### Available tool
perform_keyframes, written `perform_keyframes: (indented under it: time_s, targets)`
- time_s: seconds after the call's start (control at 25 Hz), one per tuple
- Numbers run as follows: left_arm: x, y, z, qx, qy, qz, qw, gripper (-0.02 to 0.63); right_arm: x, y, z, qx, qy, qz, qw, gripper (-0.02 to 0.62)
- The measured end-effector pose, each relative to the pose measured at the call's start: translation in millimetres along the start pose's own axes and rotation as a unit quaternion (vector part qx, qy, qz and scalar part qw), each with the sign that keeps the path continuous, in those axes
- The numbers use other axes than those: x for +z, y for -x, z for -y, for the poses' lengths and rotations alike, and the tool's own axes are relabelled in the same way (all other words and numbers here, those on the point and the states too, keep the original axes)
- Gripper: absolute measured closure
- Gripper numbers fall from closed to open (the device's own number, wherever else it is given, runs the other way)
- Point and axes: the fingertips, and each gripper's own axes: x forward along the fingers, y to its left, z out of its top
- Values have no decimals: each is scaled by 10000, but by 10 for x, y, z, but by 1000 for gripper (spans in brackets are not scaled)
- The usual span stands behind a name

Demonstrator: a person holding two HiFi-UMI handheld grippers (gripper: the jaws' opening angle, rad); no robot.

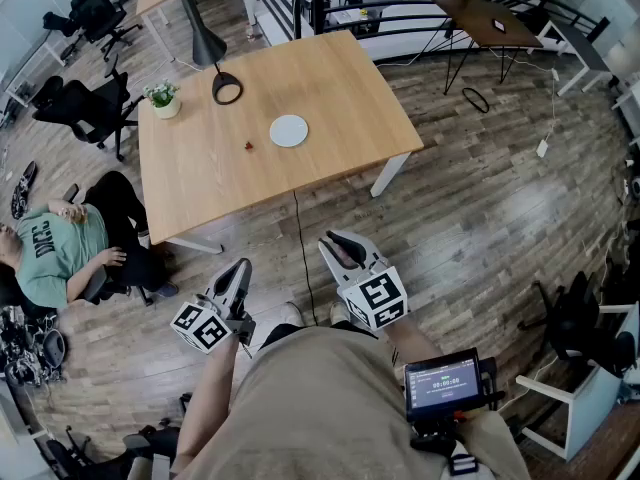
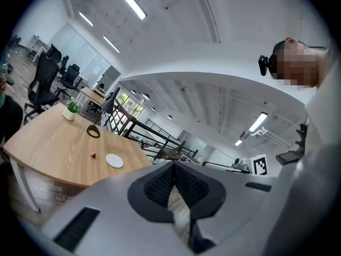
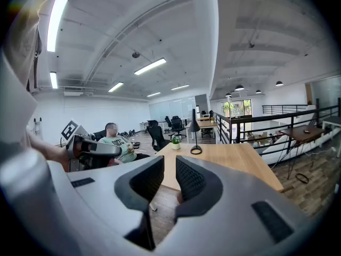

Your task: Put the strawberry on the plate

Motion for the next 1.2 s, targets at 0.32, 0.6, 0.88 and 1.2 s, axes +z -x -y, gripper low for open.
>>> perform_keyframes:
  time_s: [0.32,0.6,0.88,1.2]
  targets:
    - [-97,-72,81,-37,20,-49,10000,603,-11,100,11,175,-409,152,9989,520]
    - [-196,-133,204,-51,15,-101,9999,603,-77,255,37,242,-458,169,9985,518]
    - [-295,-231,385,17,-44,-130,9999,603,-200,457,157,229,-393,85,9989,518]
    - [-533,-415,659,188,-78,-125,9997,603,-439,765,515,232,-457,80,9987,518]
